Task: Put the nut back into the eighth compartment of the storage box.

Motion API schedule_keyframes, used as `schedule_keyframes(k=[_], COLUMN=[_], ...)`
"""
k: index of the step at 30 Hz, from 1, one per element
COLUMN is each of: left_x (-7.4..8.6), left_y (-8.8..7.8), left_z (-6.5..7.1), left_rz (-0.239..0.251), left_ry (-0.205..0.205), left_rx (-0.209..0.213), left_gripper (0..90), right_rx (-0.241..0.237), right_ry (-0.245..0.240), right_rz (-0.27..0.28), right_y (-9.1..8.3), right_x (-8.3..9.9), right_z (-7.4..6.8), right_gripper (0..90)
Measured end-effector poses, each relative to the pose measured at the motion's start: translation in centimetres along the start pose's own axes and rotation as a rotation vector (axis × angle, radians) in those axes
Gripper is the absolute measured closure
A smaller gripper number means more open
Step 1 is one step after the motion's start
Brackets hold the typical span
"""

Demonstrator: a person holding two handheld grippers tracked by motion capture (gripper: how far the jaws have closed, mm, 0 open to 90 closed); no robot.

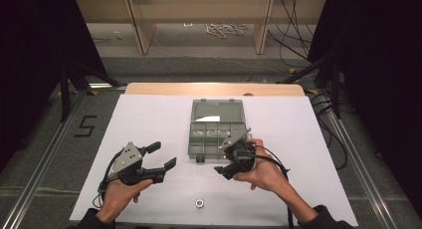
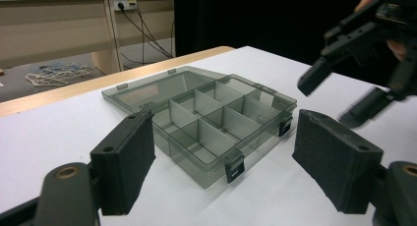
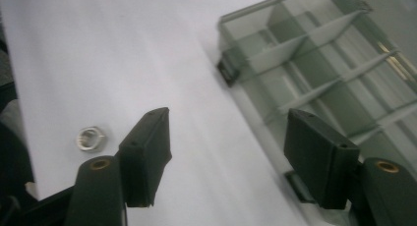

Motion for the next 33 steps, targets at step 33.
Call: schedule_keyframes(k=[33], left_x=[-0.1], left_y=[-0.1], left_z=[-0.2], left_rz=[0.005], left_ry=[0.005], left_rx=[-0.010], left_gripper=[22.8], right_rx=[-0.187], right_ry=[-0.188], right_rz=[-0.184], right_y=[5.3], right_x=[0.9], right_z=[-8.0], right_gripper=[37.5])
Point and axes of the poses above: each handheld gripper's, and its own axes: y roughly forward along the jaws, x roughly out of its underside, z roughly to its right, the point moved 2 cm from there along y, roughly forward along the jaws
